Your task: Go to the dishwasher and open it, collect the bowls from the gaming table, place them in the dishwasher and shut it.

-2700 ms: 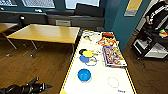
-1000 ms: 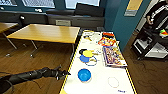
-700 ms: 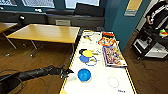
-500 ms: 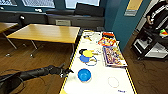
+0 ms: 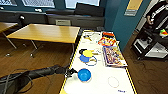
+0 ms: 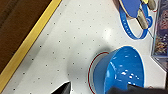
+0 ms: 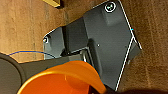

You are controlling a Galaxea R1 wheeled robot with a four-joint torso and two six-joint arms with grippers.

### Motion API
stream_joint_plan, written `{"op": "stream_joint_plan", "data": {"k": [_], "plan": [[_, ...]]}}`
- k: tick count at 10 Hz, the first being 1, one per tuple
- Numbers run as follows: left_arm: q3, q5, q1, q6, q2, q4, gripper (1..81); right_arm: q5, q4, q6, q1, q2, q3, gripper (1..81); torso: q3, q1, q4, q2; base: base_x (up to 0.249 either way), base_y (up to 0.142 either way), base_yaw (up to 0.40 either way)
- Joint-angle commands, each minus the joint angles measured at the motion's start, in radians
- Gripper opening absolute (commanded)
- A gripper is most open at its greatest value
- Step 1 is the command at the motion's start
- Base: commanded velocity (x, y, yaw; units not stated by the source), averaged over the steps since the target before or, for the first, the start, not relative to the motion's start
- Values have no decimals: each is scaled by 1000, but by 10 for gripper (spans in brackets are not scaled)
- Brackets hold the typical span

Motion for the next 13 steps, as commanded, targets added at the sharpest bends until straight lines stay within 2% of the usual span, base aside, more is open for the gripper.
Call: {"op": "stream_joint_plan", "data": {"k": [1,4,8,12,13], "plan": [[-11,31,-125,-4,52,17,811,-57,-11,2,9,-30,5,10,0,0,0,0,0,0,0],[-83,32,-95,-7,121,34,811,-57,-12,2,9,-30,4,10,0,0,0,0,0,0,0],[-102,32,-70,-7,131,37,811,-57,-12,2,15,-28,2,10,0,0,0,0,0,0,0],[-152,32,-1,-7,158,98,811,-71,-11,2,25,-25,-7,10,0,1,0,0,0,0,0],[-146,49,7,-9,158,124,10,-72,-11,5,29,-21,-12,10,0,1,0,0,0,0,0]]}}
